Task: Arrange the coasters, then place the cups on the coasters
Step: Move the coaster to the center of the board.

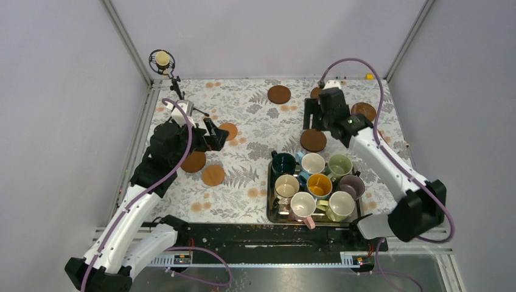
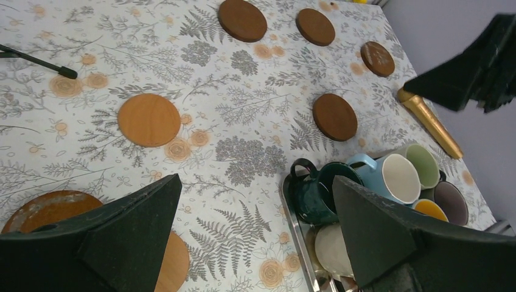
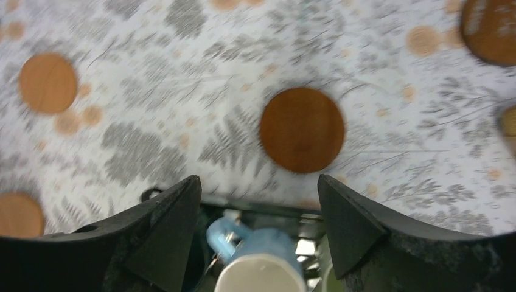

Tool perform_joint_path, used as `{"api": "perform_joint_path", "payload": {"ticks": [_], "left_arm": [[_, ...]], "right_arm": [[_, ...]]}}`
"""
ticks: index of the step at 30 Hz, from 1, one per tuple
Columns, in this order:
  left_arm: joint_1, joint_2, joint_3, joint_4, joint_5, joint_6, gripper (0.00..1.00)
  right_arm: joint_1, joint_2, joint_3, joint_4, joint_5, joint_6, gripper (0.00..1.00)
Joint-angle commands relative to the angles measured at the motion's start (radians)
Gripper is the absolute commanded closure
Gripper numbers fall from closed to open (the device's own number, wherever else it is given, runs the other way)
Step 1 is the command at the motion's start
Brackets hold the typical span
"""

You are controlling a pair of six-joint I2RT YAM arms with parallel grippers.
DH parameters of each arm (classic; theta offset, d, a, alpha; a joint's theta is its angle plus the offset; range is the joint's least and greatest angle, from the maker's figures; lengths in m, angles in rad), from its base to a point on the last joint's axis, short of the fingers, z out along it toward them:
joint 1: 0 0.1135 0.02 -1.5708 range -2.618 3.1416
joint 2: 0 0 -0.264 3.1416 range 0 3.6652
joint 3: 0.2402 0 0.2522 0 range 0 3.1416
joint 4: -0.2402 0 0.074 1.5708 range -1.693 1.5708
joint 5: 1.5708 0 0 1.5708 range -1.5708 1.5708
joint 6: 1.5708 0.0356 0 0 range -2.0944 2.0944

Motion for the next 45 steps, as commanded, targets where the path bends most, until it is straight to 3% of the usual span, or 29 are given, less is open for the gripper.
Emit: {"api": "perform_joint_path", "payload": {"ticks": [1, 7, 18, 22, 26, 28, 33, 37, 45], "left_arm": [[0.003, -0.024, 0.031, 0.025, -0.037, 0.004, 0.01], [0.002, -0.015, 0.023, 0.046, 0.016, -0.007, 0.01], [0.002, -0.014, 0.019, 0.055, 0.033, -0.009, 0.01], [0.003, -0.014, 0.018, 0.058, 0.038, -0.009, 0.01], [0.001, -0.014, 0.017, 0.058, 0.036, -0.008, 0.01], [0.001, -0.011, 0.017, 0.058, 0.038, -0.008, 0.01], [0.001, -0.001, 0.022, 0.058, 0.043, -0.007, 0.01], [0.002, 0.007, 0.026, 0.058, 0.050, -0.007, 0.01], [0.001, -0.005, 0.027, 0.054, 0.043, 0.004, 0.01]], "right_arm": [[-0.142, 0.131, 0.181, -0.080, 0.039, -0.074, 0.18], [-0.332, 0.346, 0.358, -0.144, 0.065, -0.097, 0.01], [-0.628, 0.783, 0.838, -0.314, -0.126, -0.071, 0.01], [-0.680, 0.981, 1.172, -0.442, -0.123, -0.103, 0.01], [-0.726, 1.152, 1.406, -0.528, -0.182, -0.140, 0.01], [-0.744, 1.178, 1.414, -0.503, -0.217, -0.133, 0.01], [-0.757, 1.152, 1.254, -0.390, -0.308, -0.118, 0.03], [-0.765, 1.181, 1.311, -0.432, -0.266, -0.081, 0.04], [-0.819, 1.155, 1.183, -0.387, -0.344, 0.169, 0.07]]}}
